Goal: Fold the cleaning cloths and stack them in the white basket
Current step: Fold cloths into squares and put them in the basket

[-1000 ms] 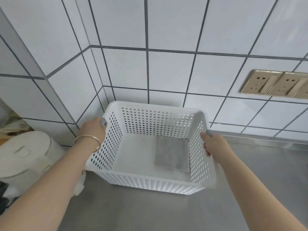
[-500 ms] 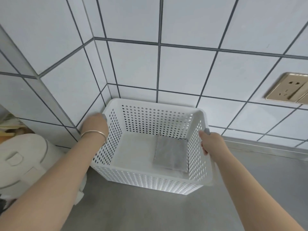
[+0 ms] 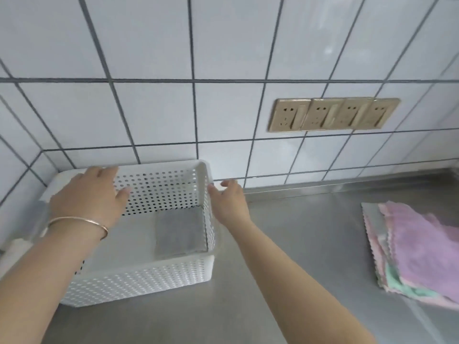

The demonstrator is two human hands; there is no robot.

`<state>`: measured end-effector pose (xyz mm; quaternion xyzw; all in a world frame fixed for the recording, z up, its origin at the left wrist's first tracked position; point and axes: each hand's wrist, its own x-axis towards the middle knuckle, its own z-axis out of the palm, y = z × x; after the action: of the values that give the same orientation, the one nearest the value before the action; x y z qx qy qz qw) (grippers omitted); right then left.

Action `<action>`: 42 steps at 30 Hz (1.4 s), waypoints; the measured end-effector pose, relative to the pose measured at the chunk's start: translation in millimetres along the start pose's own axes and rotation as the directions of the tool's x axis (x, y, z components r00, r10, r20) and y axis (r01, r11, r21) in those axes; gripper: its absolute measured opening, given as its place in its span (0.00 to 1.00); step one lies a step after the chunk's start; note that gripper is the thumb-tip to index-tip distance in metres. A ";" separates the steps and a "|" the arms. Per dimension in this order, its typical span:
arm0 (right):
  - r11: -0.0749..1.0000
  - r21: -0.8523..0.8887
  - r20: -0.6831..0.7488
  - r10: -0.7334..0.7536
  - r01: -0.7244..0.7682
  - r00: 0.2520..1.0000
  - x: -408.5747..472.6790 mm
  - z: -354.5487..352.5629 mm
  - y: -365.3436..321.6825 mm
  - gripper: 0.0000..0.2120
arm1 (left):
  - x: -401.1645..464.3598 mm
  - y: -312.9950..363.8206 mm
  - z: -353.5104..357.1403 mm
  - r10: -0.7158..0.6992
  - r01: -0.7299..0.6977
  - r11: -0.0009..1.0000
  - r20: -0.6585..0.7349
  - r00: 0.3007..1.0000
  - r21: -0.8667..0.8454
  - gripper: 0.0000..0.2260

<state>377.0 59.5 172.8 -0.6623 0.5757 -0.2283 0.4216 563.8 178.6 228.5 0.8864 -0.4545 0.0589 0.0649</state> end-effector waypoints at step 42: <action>0.768 -0.634 -0.178 -0.262 0.094 0.948 -25.3 -365.6 475.6 0.13 | -211.5 592.9 248.9 0.835 -0.766 0.522 0.043 0.549 -0.375 0.10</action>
<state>-188.1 -15.7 -15.7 -0.7802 0.6019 -0.1500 0.0800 -29.7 -37.5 -14.7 0.5534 -0.8196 -0.0879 0.1198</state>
